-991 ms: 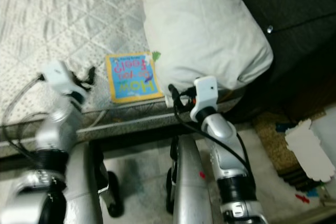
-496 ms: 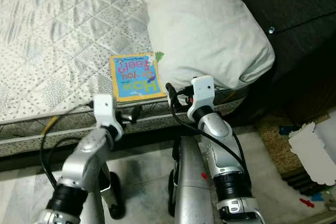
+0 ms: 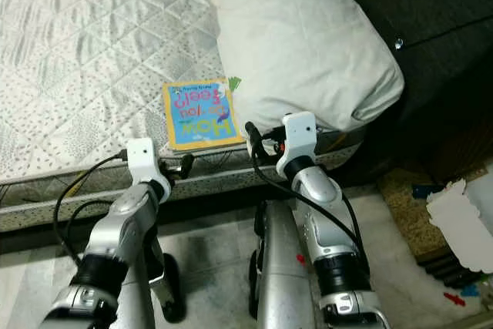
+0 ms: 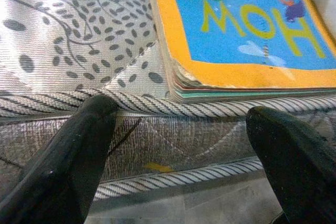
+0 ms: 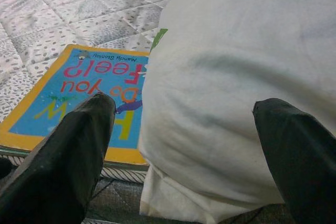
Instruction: Clean up the room
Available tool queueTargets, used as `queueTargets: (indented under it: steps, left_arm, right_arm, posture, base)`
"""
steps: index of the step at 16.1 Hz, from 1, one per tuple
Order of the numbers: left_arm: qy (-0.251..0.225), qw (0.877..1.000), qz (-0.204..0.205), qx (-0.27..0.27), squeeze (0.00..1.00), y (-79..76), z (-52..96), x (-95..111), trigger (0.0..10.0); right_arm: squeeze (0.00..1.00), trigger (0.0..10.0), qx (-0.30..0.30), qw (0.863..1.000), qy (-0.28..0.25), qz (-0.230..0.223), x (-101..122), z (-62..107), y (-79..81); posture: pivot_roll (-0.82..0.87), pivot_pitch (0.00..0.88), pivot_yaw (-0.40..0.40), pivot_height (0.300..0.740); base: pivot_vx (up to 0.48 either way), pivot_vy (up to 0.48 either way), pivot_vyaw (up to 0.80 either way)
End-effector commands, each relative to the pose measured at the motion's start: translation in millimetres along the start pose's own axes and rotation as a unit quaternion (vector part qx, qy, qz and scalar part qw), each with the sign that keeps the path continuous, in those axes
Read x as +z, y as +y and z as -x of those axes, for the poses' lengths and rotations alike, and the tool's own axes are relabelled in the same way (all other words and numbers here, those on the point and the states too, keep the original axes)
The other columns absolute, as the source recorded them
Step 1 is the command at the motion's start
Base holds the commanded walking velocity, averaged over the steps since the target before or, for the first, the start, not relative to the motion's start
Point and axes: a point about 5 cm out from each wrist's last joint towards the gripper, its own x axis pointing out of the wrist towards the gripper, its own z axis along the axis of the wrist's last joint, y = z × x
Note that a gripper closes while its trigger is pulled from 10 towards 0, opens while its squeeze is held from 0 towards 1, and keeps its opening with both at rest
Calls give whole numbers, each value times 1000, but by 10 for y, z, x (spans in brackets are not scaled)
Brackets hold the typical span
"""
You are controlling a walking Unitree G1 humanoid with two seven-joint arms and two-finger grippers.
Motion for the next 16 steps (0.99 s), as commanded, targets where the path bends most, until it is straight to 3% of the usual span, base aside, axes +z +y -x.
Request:
queueTargets:
  steps: [1,6,7,9,10,12,16]
  left_arm:
    - [5,1000,4,14,1000,74,-13,-26,10000]
    - [27,998,35,46,984,273,-119,-10,10000]
    - [27,997,41,55,910,314,-141,10,10000]
    - [31,996,47,63,478,371,-167,46,10000]
    - [33,996,49,65,478,388,-179,54,10000]
    - [30,995,49,77,376,438,-205,101,10000]
    - [25,997,44,63,314,369,-222,114,10000]
  right_arm:
    - [0,10000,-14,1000,4,1,-30,52,-64]
    - [0,10000,-16,1000,6,4,-27,61,-77]
    - [0,10000,-15,1000,6,4,-29,62,-72]
    - [0,10000,-14,1000,8,4,-32,64,-74]
    - [0,10000,-14,1000,8,5,-31,64,-74]
    - [0,10000,-14,1000,8,5,-31,61,-77]
    - [0,10000,-15,1000,9,4,-43,60,-68]
  posture:
    - [-129,204,-42,546]
    - [-133,205,-43,546]
    - [-132,205,-45,546]
    - [-132,205,-47,546]
    - [-132,205,-47,546]
    - [-134,206,-46,546]
    - [-127,204,-44,546]
  base:
    - [0,0,0]
    - [0,0,0]
    - [0,0,0]
    - [0,0,0]
    - [0,0,0]
    - [0,0,0]
    - [0,0,0]
